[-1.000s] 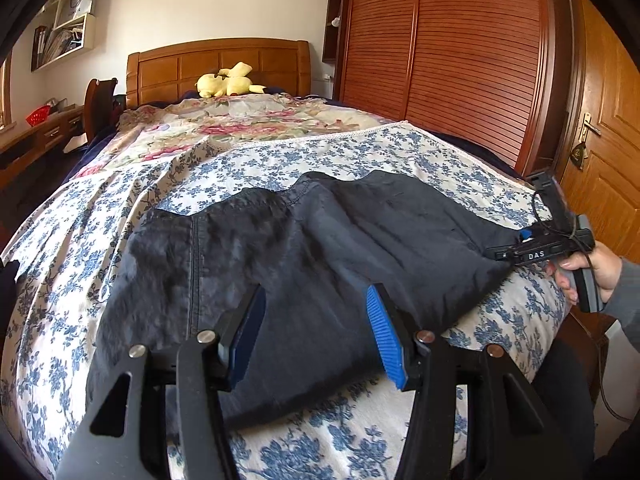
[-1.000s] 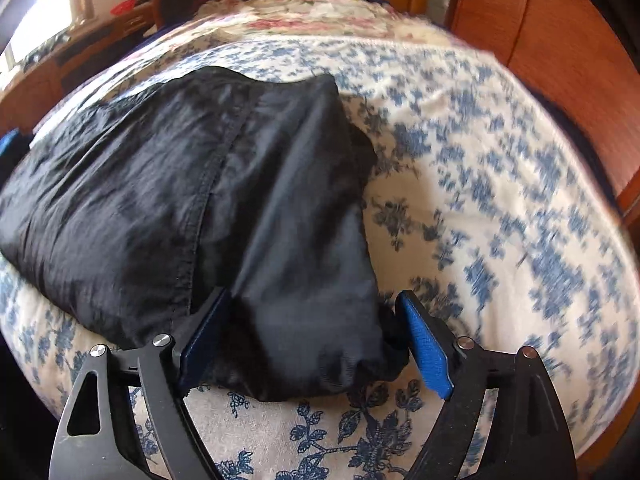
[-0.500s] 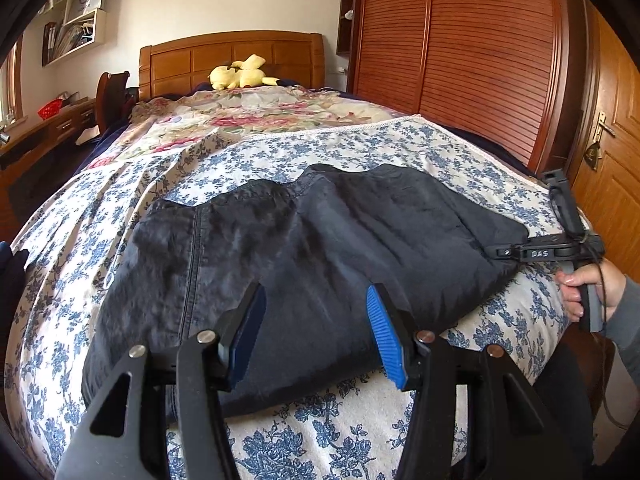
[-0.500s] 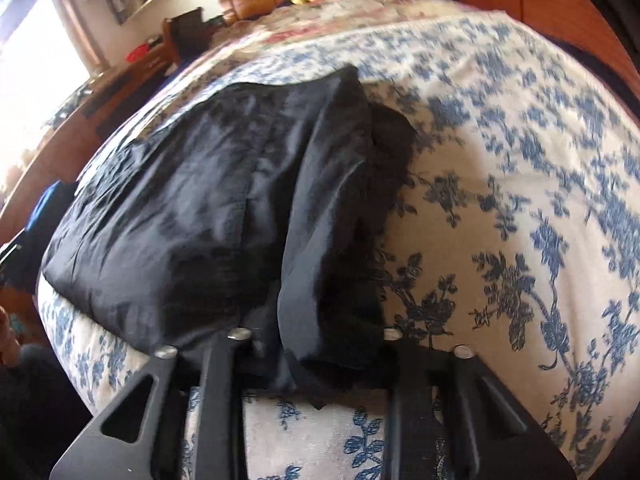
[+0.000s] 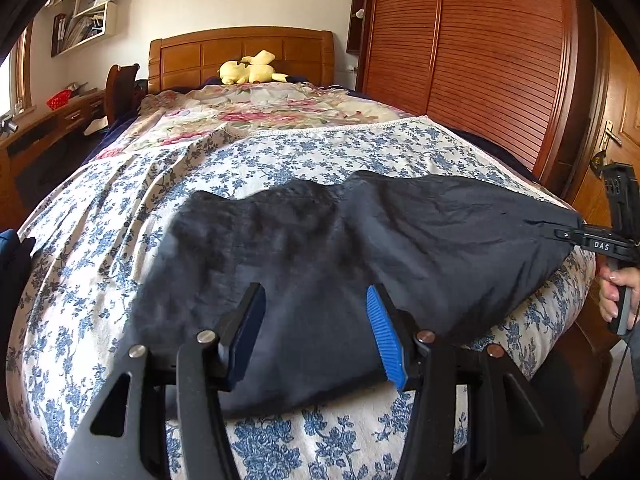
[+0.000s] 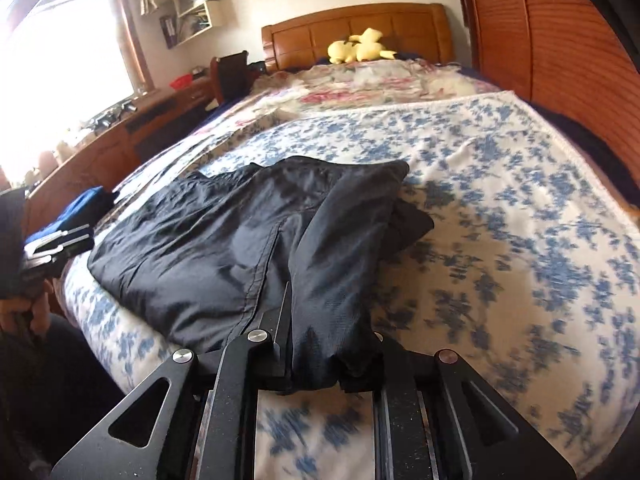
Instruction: Fold large clothes
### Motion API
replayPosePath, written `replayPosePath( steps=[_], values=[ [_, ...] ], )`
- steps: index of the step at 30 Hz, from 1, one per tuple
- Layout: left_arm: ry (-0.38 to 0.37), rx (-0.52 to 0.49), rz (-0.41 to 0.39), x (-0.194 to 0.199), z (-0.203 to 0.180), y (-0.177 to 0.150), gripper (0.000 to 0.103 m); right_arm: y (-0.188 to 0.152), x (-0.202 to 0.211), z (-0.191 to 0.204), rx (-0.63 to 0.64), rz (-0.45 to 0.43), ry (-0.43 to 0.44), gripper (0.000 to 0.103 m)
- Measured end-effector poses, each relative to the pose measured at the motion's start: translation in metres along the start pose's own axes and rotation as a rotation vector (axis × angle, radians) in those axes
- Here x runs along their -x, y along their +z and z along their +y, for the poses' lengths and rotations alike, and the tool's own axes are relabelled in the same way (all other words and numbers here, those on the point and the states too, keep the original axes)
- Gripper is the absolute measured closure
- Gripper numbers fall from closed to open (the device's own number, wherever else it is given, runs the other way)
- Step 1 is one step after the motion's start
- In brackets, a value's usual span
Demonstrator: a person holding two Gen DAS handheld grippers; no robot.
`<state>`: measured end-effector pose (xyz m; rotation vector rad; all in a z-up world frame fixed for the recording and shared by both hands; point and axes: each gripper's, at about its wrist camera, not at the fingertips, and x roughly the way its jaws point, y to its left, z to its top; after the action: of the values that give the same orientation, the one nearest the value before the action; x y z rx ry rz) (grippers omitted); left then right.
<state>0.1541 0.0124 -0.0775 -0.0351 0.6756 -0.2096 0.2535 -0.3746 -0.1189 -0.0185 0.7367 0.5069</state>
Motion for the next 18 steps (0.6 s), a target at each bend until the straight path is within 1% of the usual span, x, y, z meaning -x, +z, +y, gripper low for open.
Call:
replayPosePath(
  steps=[2,3,4,5,6,8,9,10,11,13,16,18],
  values=[
    [-0.001,0.001,-0.001,0.005,0.0,-0.001,0.051,-0.004,0.011,-0.01,0.002,-0.001,-0.032,0.091],
    [-0.004,0.004,0.0,0.008,0.0,-0.002,0.051,-0.006,0.015,-0.015,0.007,-0.002,-0.056,0.091],
    [-0.004,0.003,0.002,0.011,0.001,-0.003,0.051,-0.008,0.019,-0.021,0.019,0.005,-0.098,0.091],
    [-0.002,0.002,0.003,0.013,0.002,-0.005,0.051,-0.01,0.02,-0.024,0.02,0.008,-0.115,0.091],
    [0.0,0.001,0.004,0.017,0.003,-0.006,0.051,-0.012,0.023,-0.032,0.0,0.012,-0.127,0.09],
    [0.003,0.005,0.0,0.022,0.006,-0.008,0.051,-0.015,0.024,-0.041,-0.029,0.035,-0.145,0.083],
    [0.003,0.01,-0.001,0.024,0.007,-0.01,0.051,-0.017,0.023,-0.042,-0.025,0.047,-0.16,0.079],
    [0.004,0.016,-0.002,0.026,0.009,-0.011,0.051,-0.019,0.021,-0.04,-0.003,0.074,-0.181,0.077],
    [0.005,0.021,-0.002,0.028,0.011,-0.013,0.051,-0.02,0.02,-0.039,0.004,0.081,-0.193,0.075],
    [0.011,0.027,-0.001,0.032,0.015,-0.016,0.051,-0.025,0.023,-0.038,0.007,0.082,-0.222,0.052],
    [0.023,0.034,0.003,0.037,0.02,-0.02,0.051,-0.026,0.038,-0.038,0.017,0.051,-0.247,0.042],
    [0.032,0.038,0.005,0.039,0.023,-0.022,0.051,-0.025,0.046,-0.035,0.032,0.034,-0.269,0.04]
  ],
)
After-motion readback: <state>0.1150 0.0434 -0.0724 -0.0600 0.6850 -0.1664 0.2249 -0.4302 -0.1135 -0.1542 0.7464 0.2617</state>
